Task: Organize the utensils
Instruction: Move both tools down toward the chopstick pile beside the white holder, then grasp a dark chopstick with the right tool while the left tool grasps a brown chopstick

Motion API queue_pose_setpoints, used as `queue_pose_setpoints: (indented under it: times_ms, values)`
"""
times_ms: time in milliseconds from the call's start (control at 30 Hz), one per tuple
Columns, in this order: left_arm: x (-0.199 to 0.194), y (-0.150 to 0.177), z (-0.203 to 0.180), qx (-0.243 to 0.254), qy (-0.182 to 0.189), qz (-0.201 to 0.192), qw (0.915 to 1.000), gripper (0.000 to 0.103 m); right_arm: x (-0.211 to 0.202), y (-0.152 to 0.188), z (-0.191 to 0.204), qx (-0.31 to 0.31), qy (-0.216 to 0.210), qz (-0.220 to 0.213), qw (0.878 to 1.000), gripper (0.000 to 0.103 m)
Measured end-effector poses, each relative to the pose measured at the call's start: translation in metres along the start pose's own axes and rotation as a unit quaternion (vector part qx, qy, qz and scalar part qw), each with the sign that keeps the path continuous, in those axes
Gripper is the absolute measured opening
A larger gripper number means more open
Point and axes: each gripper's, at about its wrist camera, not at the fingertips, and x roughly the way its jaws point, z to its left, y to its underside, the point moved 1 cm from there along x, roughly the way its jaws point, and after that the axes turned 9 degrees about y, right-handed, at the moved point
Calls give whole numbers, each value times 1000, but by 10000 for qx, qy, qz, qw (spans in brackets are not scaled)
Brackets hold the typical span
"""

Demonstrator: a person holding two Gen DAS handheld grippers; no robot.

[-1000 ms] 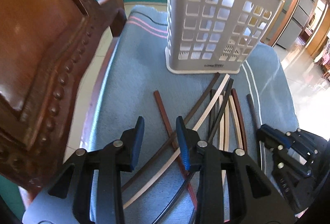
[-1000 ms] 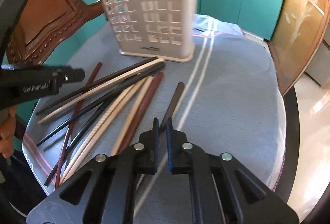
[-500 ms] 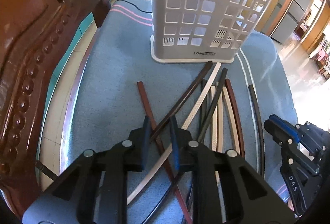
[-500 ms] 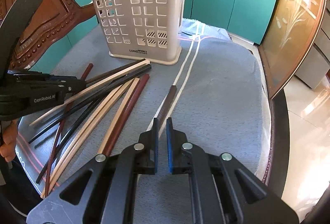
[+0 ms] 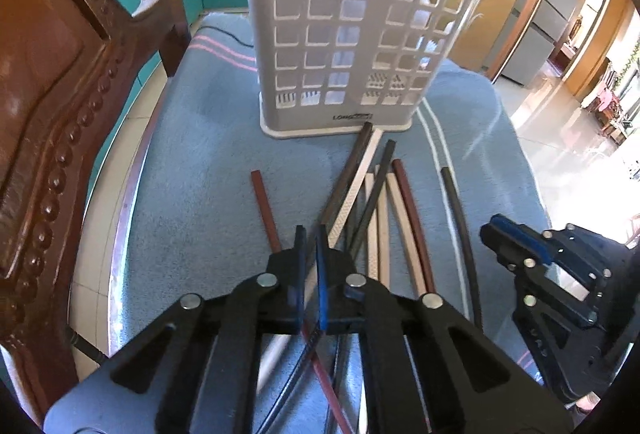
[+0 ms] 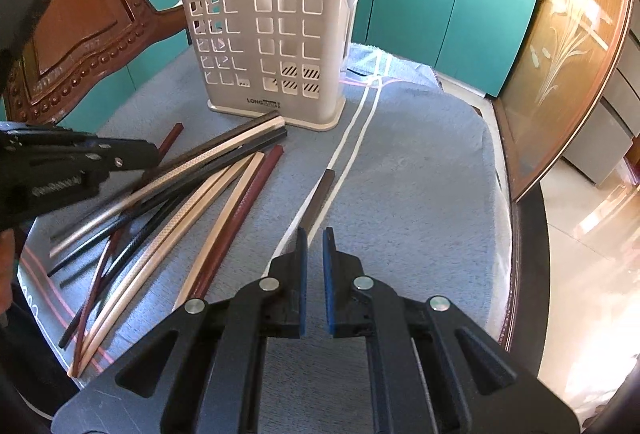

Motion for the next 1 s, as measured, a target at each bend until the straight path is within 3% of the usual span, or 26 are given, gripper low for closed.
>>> queue_pose_setpoints:
  times_ms: [267, 433, 567, 700, 800, 833, 867, 1000]
  values:
    - [-3, -2, 22, -396, -65, -24, 9992, 6, 1, -2, -13, 370, -177, 90, 9991, 16]
    - [8, -7, 30, -477, -145, 86, 9987, 14, 10, -2, -9, 426, -303, 203, 9984, 17]
    - [28, -14, 32, -614, -165, 163, 9978, 17, 19, -6, -9, 681, -542, 415, 9953, 25]
    - [47, -23, 38, -807, -175, 323, 9961, 17, 27, -10, -2, 595, -349, 455, 9966, 26]
    - [54, -27, 35, -712, -261, 283, 9967, 17, 30, -13, 4, 486, -248, 379, 9978, 26]
    - [55, -28, 34, -710, -257, 273, 9968, 13, 30, -14, 5, 433, -220, 357, 9982, 23]
    - [57, -28, 33, -688, -283, 262, 9969, 9, 30, -14, 6, 385, -199, 337, 9985, 13]
    - [48, -28, 22, -705, -90, 53, 9975, 7, 27, -14, 5, 332, -408, 296, 9982, 8]
